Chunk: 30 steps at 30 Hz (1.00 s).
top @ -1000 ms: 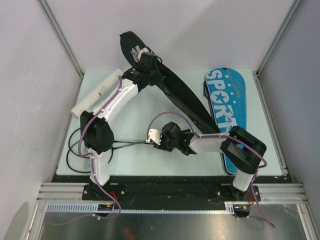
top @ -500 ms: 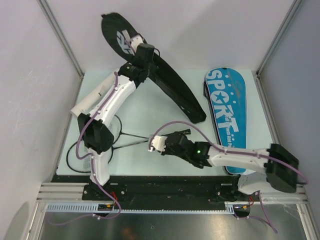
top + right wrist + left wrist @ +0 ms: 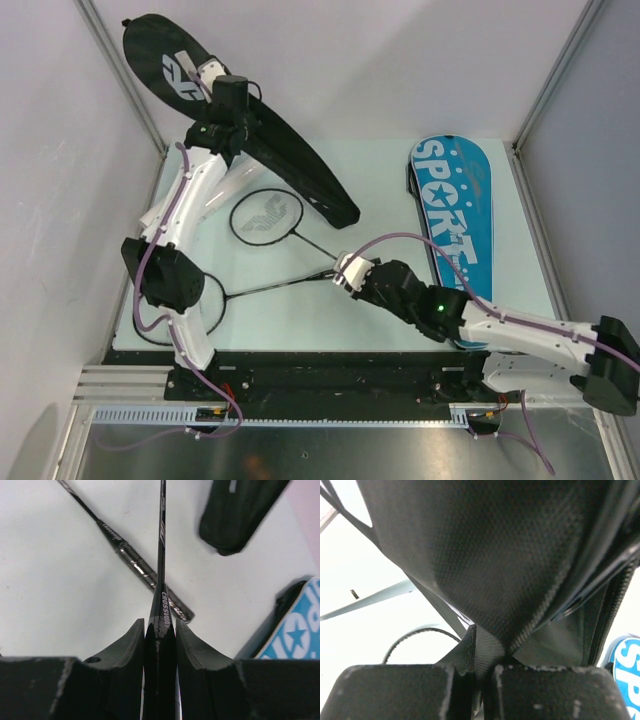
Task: Pack up the badminton gear
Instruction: Adjust the racket at the center of the board.
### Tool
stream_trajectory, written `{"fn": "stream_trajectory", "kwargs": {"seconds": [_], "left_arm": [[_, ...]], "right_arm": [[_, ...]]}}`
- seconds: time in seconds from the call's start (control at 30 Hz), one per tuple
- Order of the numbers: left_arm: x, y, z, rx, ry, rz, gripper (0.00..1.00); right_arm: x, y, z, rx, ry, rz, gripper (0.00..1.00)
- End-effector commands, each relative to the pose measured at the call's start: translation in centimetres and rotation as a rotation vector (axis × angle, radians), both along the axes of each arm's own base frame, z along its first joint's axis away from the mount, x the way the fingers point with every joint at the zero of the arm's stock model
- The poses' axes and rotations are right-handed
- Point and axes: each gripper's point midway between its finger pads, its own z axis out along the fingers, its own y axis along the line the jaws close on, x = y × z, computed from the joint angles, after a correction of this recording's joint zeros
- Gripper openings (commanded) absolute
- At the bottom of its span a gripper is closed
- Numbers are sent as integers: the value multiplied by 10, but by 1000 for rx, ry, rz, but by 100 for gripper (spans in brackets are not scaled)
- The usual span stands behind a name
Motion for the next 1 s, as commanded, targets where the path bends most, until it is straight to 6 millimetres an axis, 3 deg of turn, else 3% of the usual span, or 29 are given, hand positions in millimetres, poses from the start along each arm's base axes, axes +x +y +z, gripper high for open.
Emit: {"fn": "stream_trajectory", "kwargs": {"seconds": [0.0, 0.17, 0.2, 0.37, 0.43, 0.5, 0.57, 0.8, 0.97], "left_arm": [[-21, -15, 57, -64, -126, -70, 0], [-26, -23, 53, -80, -112, -96, 0], [-26, -27, 49, -89, -103, -112, 0], [-31, -42, 46, -96, -95, -147, 0], [-33, -43, 48, -100, -98, -151, 0], [-33, -45, 47, -108, -96, -156, 0], [-34, -47, 46, -107, -92, -162, 0], [-39, -46, 39, -114, -78, -157, 0], [-41, -46, 40, -117, -79, -159, 1]], "right_arm": [[-7, 31, -29, 84, 125, 47, 0], [6, 44, -74, 143, 266, -9, 0], [5, 46, -92, 121, 304, -15, 0], [0, 51, -119, 104, 351, -22, 0], [-5, 54, -127, 104, 395, 1, 19], [-9, 58, -133, 110, 435, 22, 25], [-8, 64, -131, 127, 446, 27, 44], [5, 83, -142, 133, 460, 34, 62], [22, 99, -149, 126, 442, 62, 62]]}}
